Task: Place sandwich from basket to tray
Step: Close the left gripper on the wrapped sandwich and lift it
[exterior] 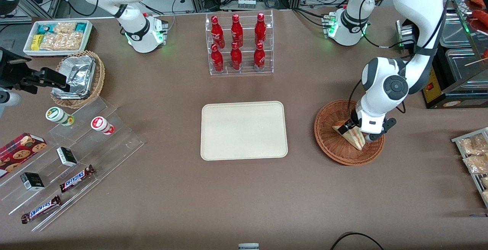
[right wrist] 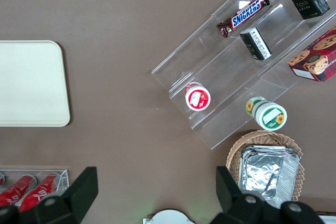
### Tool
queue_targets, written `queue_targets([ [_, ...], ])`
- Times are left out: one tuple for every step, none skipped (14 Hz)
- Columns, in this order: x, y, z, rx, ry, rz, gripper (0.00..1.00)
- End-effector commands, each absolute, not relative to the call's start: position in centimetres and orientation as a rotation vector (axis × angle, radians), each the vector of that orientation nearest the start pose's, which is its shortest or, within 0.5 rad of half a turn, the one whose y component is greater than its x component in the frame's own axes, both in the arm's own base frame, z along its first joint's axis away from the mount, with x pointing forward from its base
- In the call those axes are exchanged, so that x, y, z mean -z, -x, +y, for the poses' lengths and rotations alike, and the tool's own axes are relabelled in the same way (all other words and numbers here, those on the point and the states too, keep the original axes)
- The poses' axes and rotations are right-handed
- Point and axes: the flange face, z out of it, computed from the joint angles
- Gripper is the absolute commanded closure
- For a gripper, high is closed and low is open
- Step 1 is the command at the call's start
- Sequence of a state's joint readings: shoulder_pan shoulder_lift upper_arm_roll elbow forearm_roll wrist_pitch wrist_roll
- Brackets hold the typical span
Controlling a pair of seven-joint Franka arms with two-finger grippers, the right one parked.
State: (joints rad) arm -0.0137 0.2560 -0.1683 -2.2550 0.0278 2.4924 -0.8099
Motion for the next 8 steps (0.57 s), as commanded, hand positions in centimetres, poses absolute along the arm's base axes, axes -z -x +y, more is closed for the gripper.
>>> queue_targets([
  [-24.9,-53.6,-9.6,-0.004,3.004,-0.956,0.96],
  [-25.2,-53.7,-9.7,0.003,3.008,-0.948,1.00],
  [-25.8,-53.8,-9.7,0.010,3.009,-0.946,1.00],
  [-26.9,-54.1,-9.6,0.038,3.014,-0.949,1.00],
  [-28.2,-54.6,-9.5,0.062,3.015,-0.956,1.00],
  [-29.9,-55.2,-9.6,0.050,3.007,-0.953,1.00],
  [-32.3,-56.3,-9.6,0.030,2.992,-0.950,1.00],
  [-35.0,-57.3,-9.9,-0.002,2.978,-0.937,1.00],
])
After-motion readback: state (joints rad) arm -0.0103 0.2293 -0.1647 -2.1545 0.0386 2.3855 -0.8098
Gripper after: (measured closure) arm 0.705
